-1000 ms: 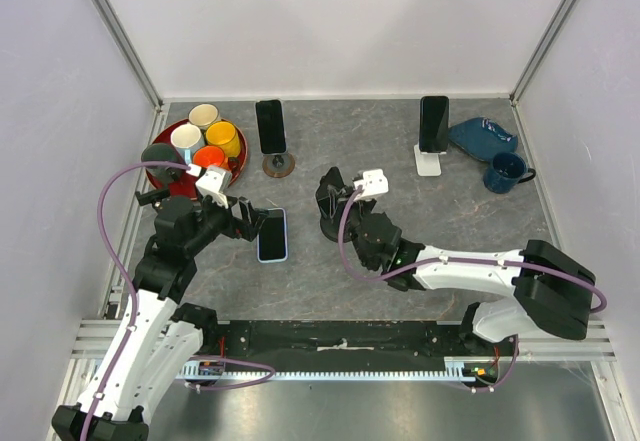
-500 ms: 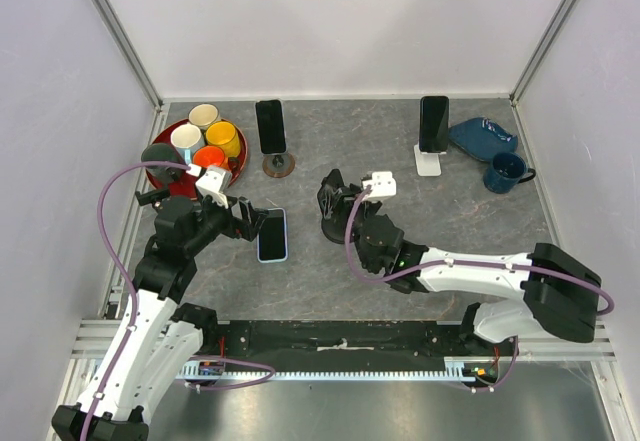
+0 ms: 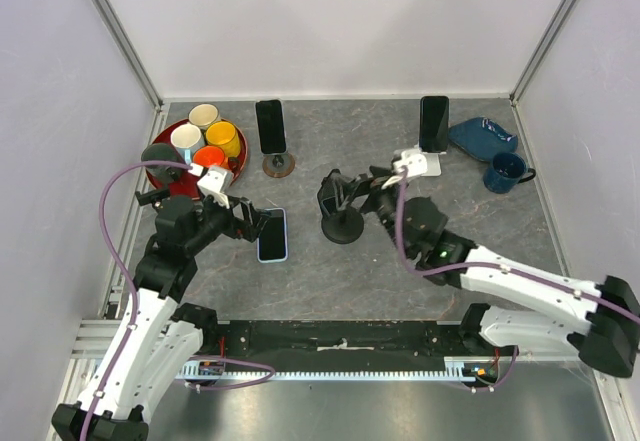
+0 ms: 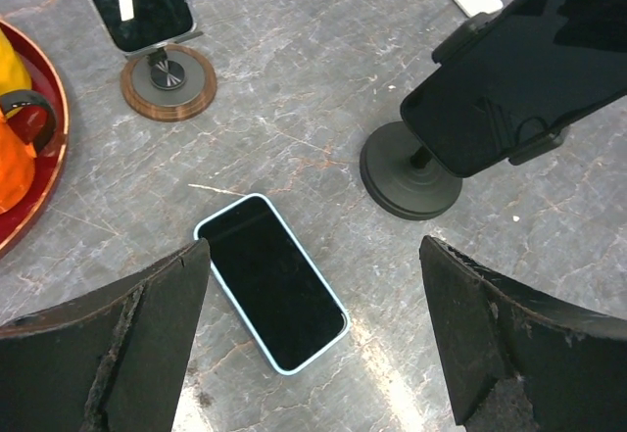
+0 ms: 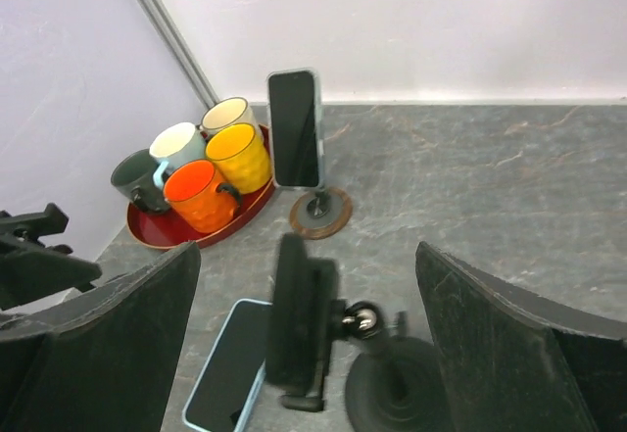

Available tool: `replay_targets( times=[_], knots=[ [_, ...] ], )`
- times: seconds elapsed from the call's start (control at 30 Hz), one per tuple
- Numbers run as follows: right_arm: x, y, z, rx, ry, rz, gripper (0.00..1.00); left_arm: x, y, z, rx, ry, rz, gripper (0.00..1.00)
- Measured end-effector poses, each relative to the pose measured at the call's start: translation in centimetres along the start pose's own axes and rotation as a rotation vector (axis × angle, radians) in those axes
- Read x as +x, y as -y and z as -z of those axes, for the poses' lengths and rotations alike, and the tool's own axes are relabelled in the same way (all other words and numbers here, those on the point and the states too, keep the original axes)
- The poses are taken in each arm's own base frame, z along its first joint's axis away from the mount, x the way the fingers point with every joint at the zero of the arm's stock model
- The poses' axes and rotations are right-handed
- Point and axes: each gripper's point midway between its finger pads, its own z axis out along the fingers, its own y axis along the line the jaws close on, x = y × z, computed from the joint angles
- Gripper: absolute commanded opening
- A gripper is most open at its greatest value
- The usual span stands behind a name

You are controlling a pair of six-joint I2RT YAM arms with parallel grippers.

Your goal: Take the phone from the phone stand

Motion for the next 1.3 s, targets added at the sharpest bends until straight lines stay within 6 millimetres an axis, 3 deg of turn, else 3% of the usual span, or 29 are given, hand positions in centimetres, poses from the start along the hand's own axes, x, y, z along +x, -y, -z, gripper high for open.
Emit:
replay_targets(
  times=[0.2, 0.33, 0.47, 0.53, 0.7, 0.83, 1.1, 1.3],
  knots=[
    [-3.8, 3.5, 0.6, -0.071, 0.001, 0.002, 0.98, 0.0, 1.8, -0.7, 0.069, -0.009, 0.030, 0.96],
    [-4.2, 5.5, 0.8, -0.100, -0.045, 0.054, 0.98, 0.5, 4.4, -1.8, 0.141, -0.058, 0.044, 0.96],
    [-1.6, 8.6, -0.3, -0.131, -0.163, 0.078, 0.98, 1.0, 7.6, -2.9, 0.186, -0.102, 0.014, 0.96],
    [0.7, 10.7, -0.5, -0.140, -0.220, 0.044, 0.96, 0.9, 9.4, -3.3, 0.203, -0.111, -0.019, 0.96],
    [9.0, 14.0, 0.3, -0.179, -0.357, -0.155, 0.92, 0.5, 12.5, -4.8, 0.173, -0.108, -0.091, 0.96],
    [12.6, 13.4, 0.4, -0.256, -0.415, -0.240, 0.89, 1.2, 13.3, -5.8, 0.110, -0.111, -0.133, 0.95],
    [14.6, 11.1, -0.6, -0.420, -0.361, -0.299, 0.86, 1.3, 15.5, -7.3, 0.033, -0.081, -0.200, 0.95],
    [19.6, 8.8, 0.4, -0.497, -0.466, -0.316, 0.86, 0.3, 16.2, -8.1, 0.006, -0.045, -0.202, 0.93]
  ],
)
